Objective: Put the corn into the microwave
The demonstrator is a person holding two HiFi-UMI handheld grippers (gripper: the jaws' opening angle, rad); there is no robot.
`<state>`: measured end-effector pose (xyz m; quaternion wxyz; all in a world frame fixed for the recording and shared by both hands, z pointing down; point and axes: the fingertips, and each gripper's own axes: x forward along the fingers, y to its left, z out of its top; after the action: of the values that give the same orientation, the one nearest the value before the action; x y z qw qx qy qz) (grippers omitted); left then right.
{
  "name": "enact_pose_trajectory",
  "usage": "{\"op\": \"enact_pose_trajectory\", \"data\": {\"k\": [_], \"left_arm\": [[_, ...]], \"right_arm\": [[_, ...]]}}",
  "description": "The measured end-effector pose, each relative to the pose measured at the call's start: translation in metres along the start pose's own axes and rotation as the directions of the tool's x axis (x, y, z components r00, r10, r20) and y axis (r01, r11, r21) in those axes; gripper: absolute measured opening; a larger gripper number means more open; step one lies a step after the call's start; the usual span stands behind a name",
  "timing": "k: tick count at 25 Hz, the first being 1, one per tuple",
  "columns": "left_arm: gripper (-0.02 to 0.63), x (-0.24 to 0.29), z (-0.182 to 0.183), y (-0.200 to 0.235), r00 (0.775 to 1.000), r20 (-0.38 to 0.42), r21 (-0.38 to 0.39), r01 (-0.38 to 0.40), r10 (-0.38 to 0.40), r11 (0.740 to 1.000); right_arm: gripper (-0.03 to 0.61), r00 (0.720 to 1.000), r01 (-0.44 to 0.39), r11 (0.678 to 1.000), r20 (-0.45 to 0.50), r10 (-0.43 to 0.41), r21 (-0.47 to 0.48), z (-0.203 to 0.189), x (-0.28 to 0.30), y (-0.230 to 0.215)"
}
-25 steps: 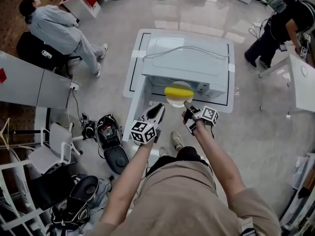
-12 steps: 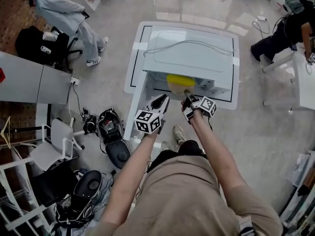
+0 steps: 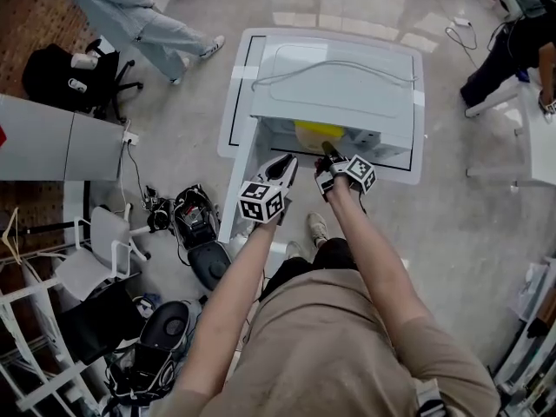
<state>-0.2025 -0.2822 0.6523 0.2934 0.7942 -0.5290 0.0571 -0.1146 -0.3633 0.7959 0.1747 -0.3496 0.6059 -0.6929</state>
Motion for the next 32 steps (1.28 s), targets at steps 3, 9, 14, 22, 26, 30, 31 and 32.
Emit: {"op": "enact_pose_trajectory", "data": {"k": [3, 9, 14, 22, 26, 30, 31, 32], "left_arm": [[0.037, 0.004, -0.001, 0.003, 1.0, -0.005, 0.007, 0.003, -0.003, 1.0], [0.037, 0.016, 0.0, 0.003, 1.0, -0.005, 0.06, 0.028, -0.028, 0.998], [0.037, 0.023, -0.004, -0.002, 0.999, -0.012, 0.106, 0.051, -0.05, 0.993], [0.037, 0.037, -0.011, 0.011, 0.999, 0.011, 0.106, 0.037, -0.038, 0.994], [0.037, 0.043, -0.009, 0.01, 0.999, 0.011, 0.129, 0.048, -0.05, 0.99], [0.037, 0.046, -0.011, 0.009, 0.998, 0.013, 0.155, 0.059, -0.062, 0.986], [0.037, 0.046, -0.012, 0.008, 0.998, 0.013, 0.163, 0.062, -0.065, 0.985], [0.037, 0.046, -0.013, 0.006, 0.998, 0.014, 0.171, 0.065, -0.069, 0.983]], "right_arm": [[0.017, 1.0, 0.008, 1.0, 0.017, -0.008, -0.001, 0.0, 0.004, -0.004], [0.018, 0.999, 0.03, 1.0, 0.037, -0.03, -0.001, 0.006, 0.016, -0.015], [0.017, 0.997, 0.025, 1.0, 0.068, -0.026, 0.002, 0.012, 0.019, -0.022], [0.017, 0.992, 0.041, 0.999, 0.121, -0.04, -0.003, 0.018, 0.037, -0.029], [0.017, 0.987, 0.062, 0.998, 0.147, -0.062, 0.001, 0.023, 0.046, -0.027], [0.018, 0.983, 0.103, 0.995, 0.155, -0.101, -0.006, 0.018, 0.049, -0.029], [0.018, 0.981, 0.123, 0.992, 0.153, -0.121, -0.006, 0.018, 0.05, -0.03], [0.018, 0.979, 0.145, 0.989, 0.149, -0.142, -0.009, 0.017, 0.05, -0.03]]}}
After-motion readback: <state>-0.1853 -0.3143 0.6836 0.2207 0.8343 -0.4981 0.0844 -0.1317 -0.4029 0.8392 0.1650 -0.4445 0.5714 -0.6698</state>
